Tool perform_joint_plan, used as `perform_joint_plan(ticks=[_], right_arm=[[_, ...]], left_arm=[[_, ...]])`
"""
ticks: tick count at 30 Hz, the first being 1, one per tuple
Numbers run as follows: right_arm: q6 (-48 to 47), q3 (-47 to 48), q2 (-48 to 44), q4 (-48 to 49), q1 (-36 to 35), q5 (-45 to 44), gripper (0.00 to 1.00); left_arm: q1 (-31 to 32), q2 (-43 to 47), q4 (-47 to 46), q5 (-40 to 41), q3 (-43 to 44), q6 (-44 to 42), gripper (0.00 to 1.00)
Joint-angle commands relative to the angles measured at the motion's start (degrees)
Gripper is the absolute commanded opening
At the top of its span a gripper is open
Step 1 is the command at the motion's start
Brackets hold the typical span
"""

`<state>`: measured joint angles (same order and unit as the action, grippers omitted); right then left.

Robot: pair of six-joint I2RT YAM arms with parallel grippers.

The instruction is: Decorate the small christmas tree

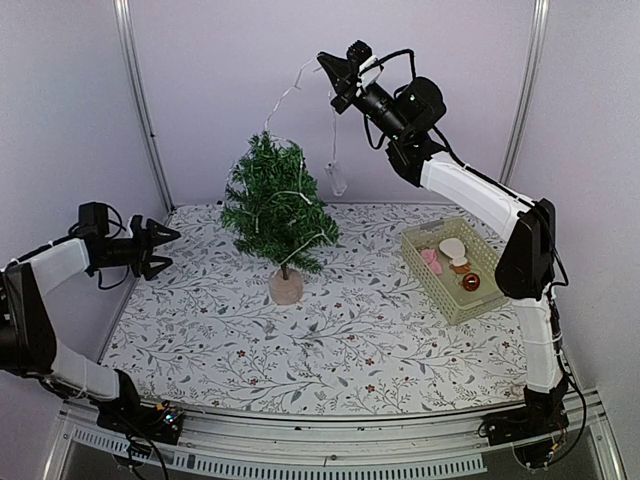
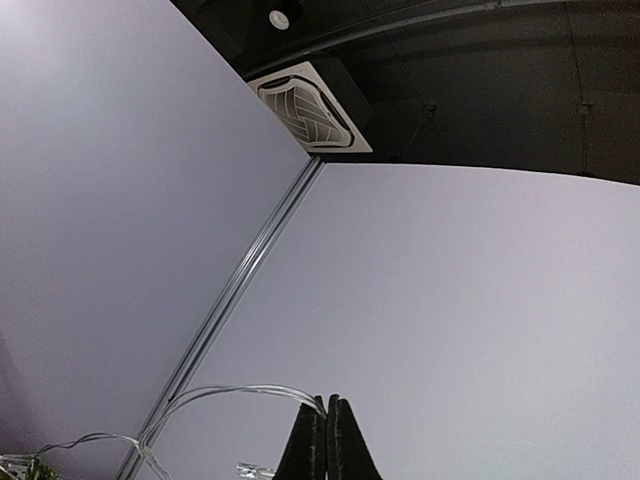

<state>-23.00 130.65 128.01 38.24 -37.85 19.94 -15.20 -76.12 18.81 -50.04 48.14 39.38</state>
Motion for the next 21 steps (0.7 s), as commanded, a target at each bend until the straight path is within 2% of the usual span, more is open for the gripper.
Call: perform_joint_plan(ticks=[1,4,6,8,10,13,15,17,21], right_arm=[[-0.29,0.06,-1.68,0.87,-0.13,0.48,0.0],[-0.17,0.04,-1.71,0.97,-0.13,0.7,0.0],[-0.11,0.04,-1.84,0.79,-0.21,0.8,0.0],[-0.15,0.02,-1.88,0.92,-0.21,0.91,0.0],[-0.05,-0.04,-1.96,1.01,-0.21,1.21,0.0],[0.07,-0.3,-2.09,0.85,-0.42,1.39,0.0],[-0.14,-0.53,-2.23,0.71,-0.6,1.41,0.0],[-0.26,-0.72,-2.4,0.64,-0.65,1.5,0.0],[-0.55,-0.7,-2.5,0.63,-0.74,1.5,0.0]], left_arm=[[3.74,5.42,-7.78,-1.14,4.87,-2.08,0.81],[9.58,7.63,-20.36,4.7,8.81,-4.9,0.79],[10.57,6.25,-33.14,3.61,9.58,-3.58,0.77],[10.67,2.06,-37.59,0.67,13.34,-2.51,0.72],[11.18,-3.62,-35.87,-2.95,19.94,-3.79,0.68],[12.68,-12.24,-27.24,-6.73,30.98,-7.7,0.6],[14.45,-15.91,-22.69,-8.26,36.18,-11.03,0.59],[16.05,-18.74,-19.17,-9.59,40.01,-13.0,0.59],[18.79,-20.97,-14.77,-9.85,42.05,-14.24,0.58]])
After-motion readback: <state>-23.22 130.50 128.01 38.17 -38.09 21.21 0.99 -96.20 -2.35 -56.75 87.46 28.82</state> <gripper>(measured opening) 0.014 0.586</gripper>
